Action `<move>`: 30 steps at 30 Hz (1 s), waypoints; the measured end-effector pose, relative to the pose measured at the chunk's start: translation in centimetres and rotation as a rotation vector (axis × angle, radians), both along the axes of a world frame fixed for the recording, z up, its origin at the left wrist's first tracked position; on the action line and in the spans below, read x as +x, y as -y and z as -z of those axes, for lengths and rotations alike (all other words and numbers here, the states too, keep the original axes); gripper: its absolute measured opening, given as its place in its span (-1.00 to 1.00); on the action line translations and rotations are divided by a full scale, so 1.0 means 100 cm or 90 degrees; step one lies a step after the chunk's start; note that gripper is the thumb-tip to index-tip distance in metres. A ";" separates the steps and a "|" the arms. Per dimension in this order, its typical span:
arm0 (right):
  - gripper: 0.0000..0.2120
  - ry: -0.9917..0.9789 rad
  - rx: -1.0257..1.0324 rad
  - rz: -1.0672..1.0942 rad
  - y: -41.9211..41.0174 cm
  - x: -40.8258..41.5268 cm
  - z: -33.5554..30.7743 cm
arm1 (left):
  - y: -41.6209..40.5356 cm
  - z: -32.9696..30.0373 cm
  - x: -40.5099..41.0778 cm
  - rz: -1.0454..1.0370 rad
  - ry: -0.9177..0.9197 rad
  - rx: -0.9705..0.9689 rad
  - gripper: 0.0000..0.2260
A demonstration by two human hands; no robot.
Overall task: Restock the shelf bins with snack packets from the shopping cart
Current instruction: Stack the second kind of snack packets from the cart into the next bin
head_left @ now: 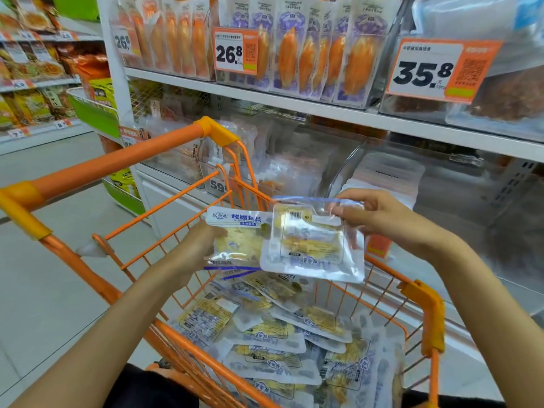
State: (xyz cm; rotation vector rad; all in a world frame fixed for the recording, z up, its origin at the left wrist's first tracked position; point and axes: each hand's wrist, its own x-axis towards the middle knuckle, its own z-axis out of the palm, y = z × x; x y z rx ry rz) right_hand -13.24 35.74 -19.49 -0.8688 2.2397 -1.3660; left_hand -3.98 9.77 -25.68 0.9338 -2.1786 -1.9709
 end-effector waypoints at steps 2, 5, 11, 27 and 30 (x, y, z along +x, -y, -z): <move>-0.86 -0.077 -0.093 0.081 0.004 0.001 0.001 | 0.003 0.001 0.002 0.009 0.016 0.017 -0.86; -0.85 -0.304 -0.166 0.151 0.016 0.007 0.011 | 0.010 0.002 0.003 -0.008 0.029 0.067 -0.80; -0.71 -0.476 0.049 -0.088 0.039 0.019 0.060 | 0.011 0.002 0.006 0.008 0.043 0.181 -0.51; -0.29 -0.152 -0.015 0.115 0.054 0.047 0.024 | 0.003 -0.026 0.006 0.135 -0.245 -0.021 -0.65; -0.47 0.122 -0.116 0.111 0.032 0.028 0.001 | -0.021 -0.039 -0.004 0.232 -0.303 -0.070 -0.59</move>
